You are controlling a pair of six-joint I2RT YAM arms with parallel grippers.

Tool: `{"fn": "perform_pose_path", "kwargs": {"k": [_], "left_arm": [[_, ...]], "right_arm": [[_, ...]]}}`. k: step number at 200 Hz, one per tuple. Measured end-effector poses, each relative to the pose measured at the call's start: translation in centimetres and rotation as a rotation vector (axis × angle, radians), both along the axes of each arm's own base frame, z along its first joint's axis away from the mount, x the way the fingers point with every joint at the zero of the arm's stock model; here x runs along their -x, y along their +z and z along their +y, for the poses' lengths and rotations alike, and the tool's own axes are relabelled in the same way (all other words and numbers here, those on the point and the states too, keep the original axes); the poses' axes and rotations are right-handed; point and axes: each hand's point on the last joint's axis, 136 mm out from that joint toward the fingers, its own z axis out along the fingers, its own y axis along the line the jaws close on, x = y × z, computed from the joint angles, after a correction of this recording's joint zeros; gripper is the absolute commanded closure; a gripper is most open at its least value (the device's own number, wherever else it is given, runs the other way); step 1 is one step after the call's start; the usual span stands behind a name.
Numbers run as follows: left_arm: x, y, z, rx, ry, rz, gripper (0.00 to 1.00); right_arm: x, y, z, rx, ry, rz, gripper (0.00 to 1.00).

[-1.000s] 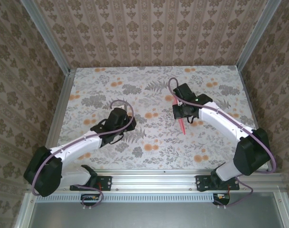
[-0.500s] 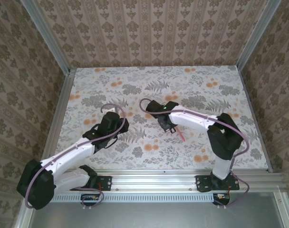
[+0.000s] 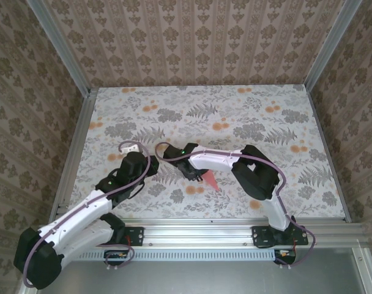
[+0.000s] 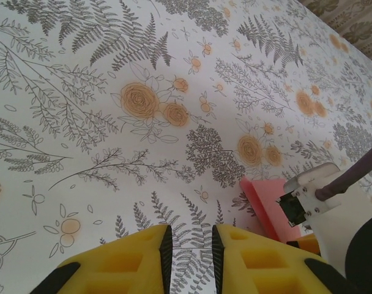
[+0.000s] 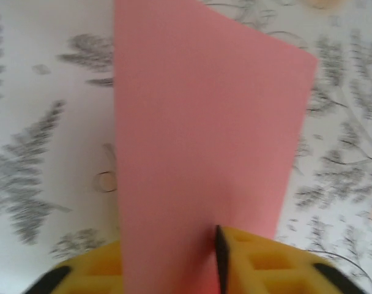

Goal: Fold a paper plane with a square sheet of paper (pick it up from the middle)
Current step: Turn over the paper at the center of the table.

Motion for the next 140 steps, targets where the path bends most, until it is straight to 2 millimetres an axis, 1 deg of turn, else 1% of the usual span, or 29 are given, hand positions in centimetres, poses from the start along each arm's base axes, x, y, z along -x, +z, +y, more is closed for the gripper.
{"fn": "perform_pose_path", "kwargs": {"k": [5, 15, 21, 34, 41, 52, 73, 88, 101, 112, 125, 140], "left_arm": [[0.1, -0.1, 0.1, -0.004, 0.001, 0.003, 0.72], [0.2, -0.3, 0.2, -0.007, 0.002, 0.010, 0.71], [0.2, -0.5, 0.2, -0.009, 0.003, 0.014, 0.70], [0.3, -0.6, 0.3, -0.013, 0.002, 0.019, 0.69], [0.3, -0.6, 0.2, -0.012, 0.000, 0.021, 0.68], [0.4, -0.8, 0.1, -0.014, -0.007, 0.027, 0.66], [0.5, -1.8, -0.3, -0.033, -0.034, 0.060, 0.65], [0.7, -2.8, -0.8, -0.051, -0.062, 0.099, 0.64], [0.6, -3.3, -1.6, -0.061, -0.092, 0.129, 0.63], [0.5, -3.5, -2.4, -0.064, -0.119, 0.149, 0.63], [0.5, -3.8, -3.6, -0.069, -0.155, 0.173, 0.63], [0.7, -4.0, -5.1, -0.074, -0.198, 0.196, 0.63]], "right_arm": [[0.1, 0.0, 0.3, -0.017, -0.004, 0.007, 0.54], [0.3, -0.1, 0.8, -0.047, -0.001, 0.025, 0.50], [0.4, -0.1, 1.1, -0.069, -0.001, 0.032, 0.47], [0.7, 0.6, 1.5, -0.127, 0.002, 0.040, 0.38], [0.9, 1.2, 1.6, -0.163, 0.003, 0.041, 0.34], [1.3, 2.9, 1.5, -0.236, 0.002, 0.037, 0.33], [1.7, 6.9, 1.4, -0.420, 0.003, 0.012, 0.34], [1.6, 8.9, 0.5, -0.538, -0.003, -0.007, 0.44], [1.4, 9.1, -0.6, -0.614, -0.023, -0.005, 0.58], [1.5, 8.2, -1.5, -0.654, -0.035, 0.022, 0.68], [1.9, 6.5, -2.5, -0.694, -0.064, 0.069, 0.78], [3.0, 4.7, -2.9, -0.729, -0.084, 0.136, 0.86]]}}
